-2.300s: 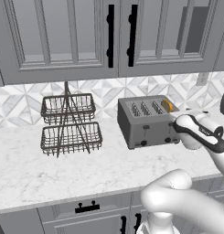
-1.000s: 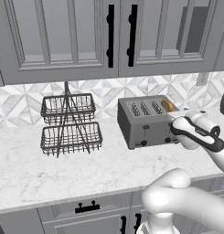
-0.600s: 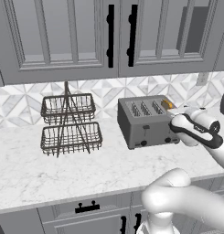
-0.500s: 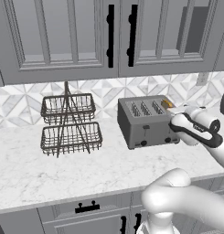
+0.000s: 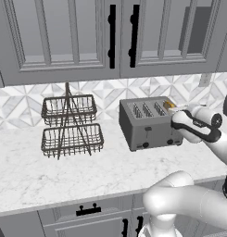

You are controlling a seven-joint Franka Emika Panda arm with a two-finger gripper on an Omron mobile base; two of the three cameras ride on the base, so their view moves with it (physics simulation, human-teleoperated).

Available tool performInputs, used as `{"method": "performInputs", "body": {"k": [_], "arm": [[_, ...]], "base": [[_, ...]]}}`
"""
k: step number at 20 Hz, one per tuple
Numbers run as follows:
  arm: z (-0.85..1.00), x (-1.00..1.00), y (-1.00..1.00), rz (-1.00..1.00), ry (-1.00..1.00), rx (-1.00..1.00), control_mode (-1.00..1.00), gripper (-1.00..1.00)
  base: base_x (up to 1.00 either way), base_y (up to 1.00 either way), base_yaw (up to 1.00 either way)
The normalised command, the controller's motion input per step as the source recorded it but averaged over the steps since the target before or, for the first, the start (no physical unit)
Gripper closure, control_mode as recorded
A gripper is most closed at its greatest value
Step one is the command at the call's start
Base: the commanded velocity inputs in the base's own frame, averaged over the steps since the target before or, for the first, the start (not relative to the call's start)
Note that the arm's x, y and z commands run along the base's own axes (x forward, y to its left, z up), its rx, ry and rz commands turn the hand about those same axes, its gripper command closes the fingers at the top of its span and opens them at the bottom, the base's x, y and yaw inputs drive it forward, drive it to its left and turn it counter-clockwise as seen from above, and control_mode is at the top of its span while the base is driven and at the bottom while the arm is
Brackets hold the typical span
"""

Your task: Start the toaster. Once the lever pops up, take the bread to the plate on the dining counter.

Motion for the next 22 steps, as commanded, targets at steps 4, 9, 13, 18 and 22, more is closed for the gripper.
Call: {"method": "performInputs", "body": {"k": [4, 9, 13, 18, 22], "arm": [[0.04, 0.01, 0.0, 0.0, 0.06, 0.0, -1.0, -1.0], [0.02, 0.03, 0.0, 0.0, 0.06, 0.0, -1.0, -1.0], [0.15, 0.01, 0.0, 0.0, 0.12, 0.0, -1.0, -1.0], [0.37, 0.0, 0.0, 0.0, 0.19, 0.0, -1.0, -1.0], [0.29, 0.0, 0.0, 0.0, 0.12, 0.0, -1.0, -1.0]], "base": [[0.0, 0.0, 0.0], [0.0, 0.0, 0.0], [0.0, 0.0, 0.0], [0.0, 0.0, 0.0], [0.0, 0.0, 0.0]]}}
